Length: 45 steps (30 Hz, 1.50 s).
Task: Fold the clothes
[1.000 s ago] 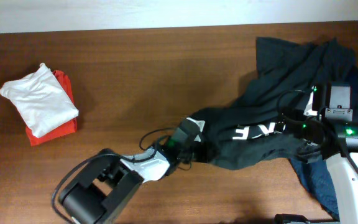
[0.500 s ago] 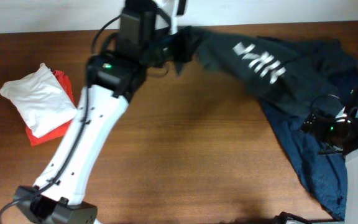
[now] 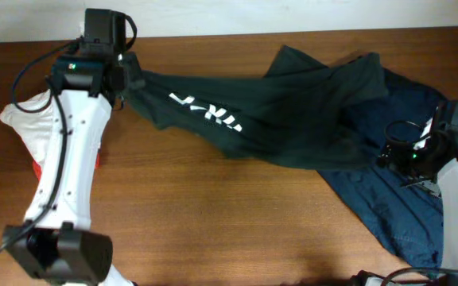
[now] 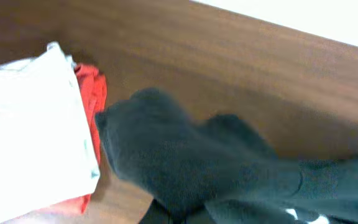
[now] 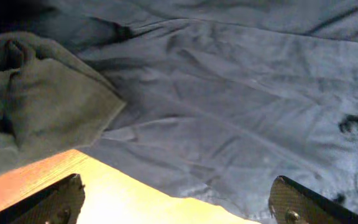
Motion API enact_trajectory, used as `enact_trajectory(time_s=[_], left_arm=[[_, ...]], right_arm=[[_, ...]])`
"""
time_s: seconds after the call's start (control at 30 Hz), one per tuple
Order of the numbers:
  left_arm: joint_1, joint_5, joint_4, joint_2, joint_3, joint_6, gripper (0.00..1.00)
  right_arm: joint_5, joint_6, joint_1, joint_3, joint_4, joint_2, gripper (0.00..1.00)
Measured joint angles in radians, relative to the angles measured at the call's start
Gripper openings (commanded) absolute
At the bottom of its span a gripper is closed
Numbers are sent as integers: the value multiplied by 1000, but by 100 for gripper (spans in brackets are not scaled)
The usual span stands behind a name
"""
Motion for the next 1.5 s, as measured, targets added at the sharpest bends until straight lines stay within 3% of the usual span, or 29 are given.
enact_trajectory(time_s=[0.07, 0.17, 0.2, 0.23, 0.27, 0.37, 0.47, 0.53, 0.63, 0.83, 0.9, 0.93, 0.97, 1.0, 1.03, 1.13, 1.23, 1.3, 1.37, 1.43, 1.5], left_arm=[[23, -13, 40, 63, 0, 0, 0], [78, -20, 156, 134, -3, 0, 2], [96, -16, 252, 140, -6, 3, 29], [116, -9, 314, 140, -6, 5, 80], [131, 0, 345, 140, -4, 10, 99], [158, 103, 333, 140, 0, 14, 99], [142, 274, 82, 142, 5, 14, 99], [89, 378, -79, 156, 6, 14, 99], [-49, 446, -146, 264, 7, 13, 99], [-218, 471, -100, 475, 6, -123, 98], [-225, 470, -43, 509, 6, -151, 92], [-228, 470, -12, 519, 6, -167, 84], [-230, 471, 10, 537, 6, -200, 65], [-233, 476, 19, 544, 7, -222, 30], [-238, 481, 21, 546, 7, -235, 12], [-248, 486, -34, 560, 7, -249, 0], [-226, 480, -301, 561, 8, -161, 0], [-155, 400, -452, 561, 5, -85, 0], [-90, 354, -468, 559, 5, -57, 0], [41, 308, -475, 526, 5, -40, 0], [119, 295, -502, 470, 4, -31, 0]], right_arm=[[-27, -24, 0, 0, 8, 32, 84], [-99, -66, 0, 0, 43, 68, 85], [-118, -79, 3, 0, 49, 73, 85], [-135, -89, 8, 0, 55, 83, 85], [-140, -92, 14, 0, 58, 86, 85], [-152, -99, 33, 0, 60, 88, 86], [-155, -103, 36, 0, 60, 89, 86], [-158, -106, 37, 0, 60, 89, 87], [-159, -109, 37, 0, 60, 89, 90], [-159, -110, 37, 0, 56, 90, 90], [-159, -110, 37, 0, 57, 90, 90], [-159, -111, 37, 0, 57, 90, 90], [-159, -110, 37, 0, 57, 90, 90], [-159, -110, 37, 0, 57, 90, 90], [-159, -110, 37, 0, 57, 90, 90], [-159, -110, 37, 0, 57, 90, 90], [-158, -111, 37, 0, 59, 90, 90], [-172, -123, 37, 0, 61, 98, 80], [-189, -145, 39, 0, 62, 124, 69], [-199, -164, 63, 0, 82, 168, 36], [-207, -195, 115, 0, 155, 194, 11]])
